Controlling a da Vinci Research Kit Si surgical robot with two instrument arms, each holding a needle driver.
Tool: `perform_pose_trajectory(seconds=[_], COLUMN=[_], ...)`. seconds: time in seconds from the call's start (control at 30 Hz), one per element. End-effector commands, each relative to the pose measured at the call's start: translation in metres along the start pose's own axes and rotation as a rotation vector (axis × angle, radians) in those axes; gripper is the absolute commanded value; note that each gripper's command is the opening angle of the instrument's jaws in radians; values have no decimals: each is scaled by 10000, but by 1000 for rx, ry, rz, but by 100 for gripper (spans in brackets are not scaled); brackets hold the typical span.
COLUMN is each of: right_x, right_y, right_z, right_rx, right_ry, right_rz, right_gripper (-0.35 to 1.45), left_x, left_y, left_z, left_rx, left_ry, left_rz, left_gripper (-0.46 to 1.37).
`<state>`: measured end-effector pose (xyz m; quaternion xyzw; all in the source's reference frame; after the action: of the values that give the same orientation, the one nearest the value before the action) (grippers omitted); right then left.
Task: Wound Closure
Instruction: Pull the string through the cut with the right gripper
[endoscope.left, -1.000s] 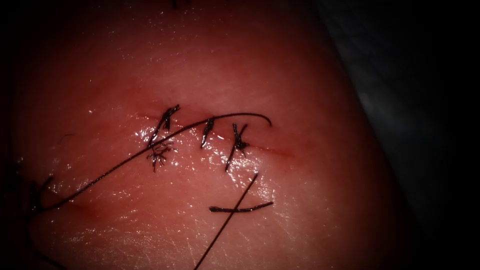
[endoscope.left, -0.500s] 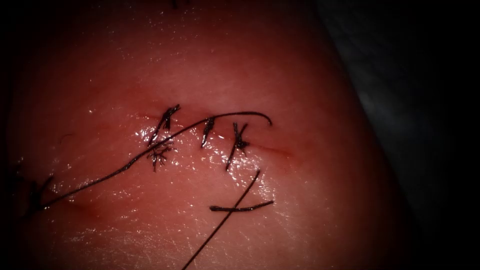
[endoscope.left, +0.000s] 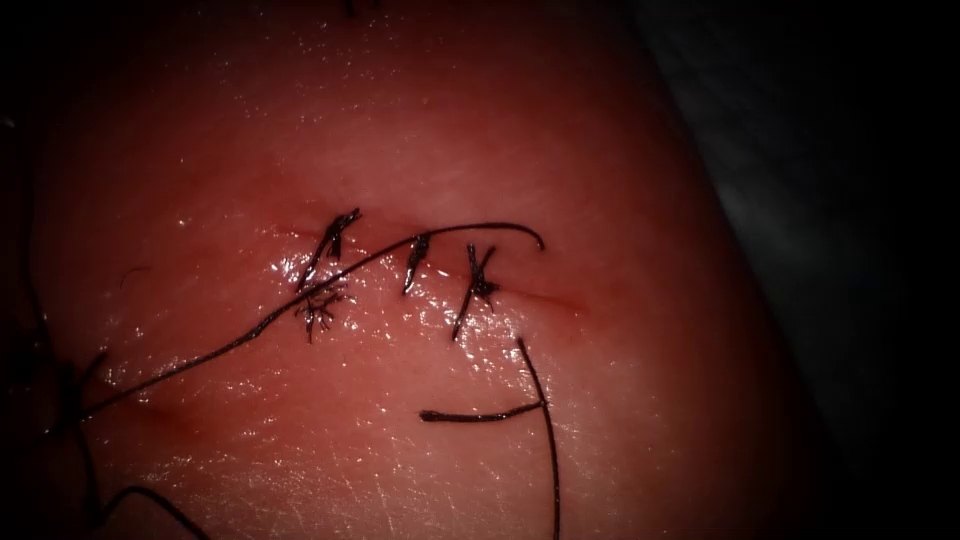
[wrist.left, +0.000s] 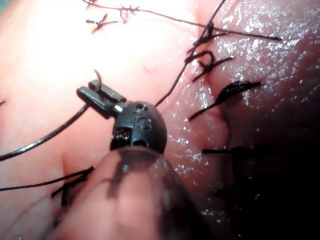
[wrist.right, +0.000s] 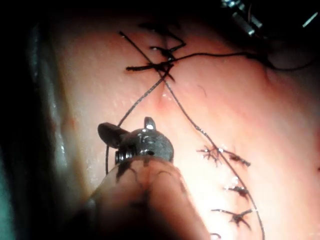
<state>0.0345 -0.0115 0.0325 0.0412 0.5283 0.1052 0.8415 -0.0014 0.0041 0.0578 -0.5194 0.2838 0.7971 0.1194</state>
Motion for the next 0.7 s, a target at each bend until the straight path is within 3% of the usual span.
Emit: perform_pose_trajectory(seconds=[0.03,0.27,0.37,0.5,0.6,0.7], right_x=[2,6,4,-2,-9,-18], right_y=[5,38,44,41,39,52], right_z=[-9,-66,-87,-113,-137,-158], right_rx=[-13,-88,-102,-111,-105,-109], right_ry=[9,87,80,63,53,41], right_rz=[-2,19,31,29,30,11], right_gripper=[120,124,129,135,125,119], left_x=[1,4,2,-5,-13,-15], left_y=[3,13,11,-5,-23,-29], left_z=[2,7,7,0,-10,-13], left_rx=[-13,-26,-29,-40,-25,-26], left_ry=[7,25,29,33,25,28], left_rz=[8,28,39,47,42,39], left_gripper=[-35,-35,-35,-35,-35,-35])
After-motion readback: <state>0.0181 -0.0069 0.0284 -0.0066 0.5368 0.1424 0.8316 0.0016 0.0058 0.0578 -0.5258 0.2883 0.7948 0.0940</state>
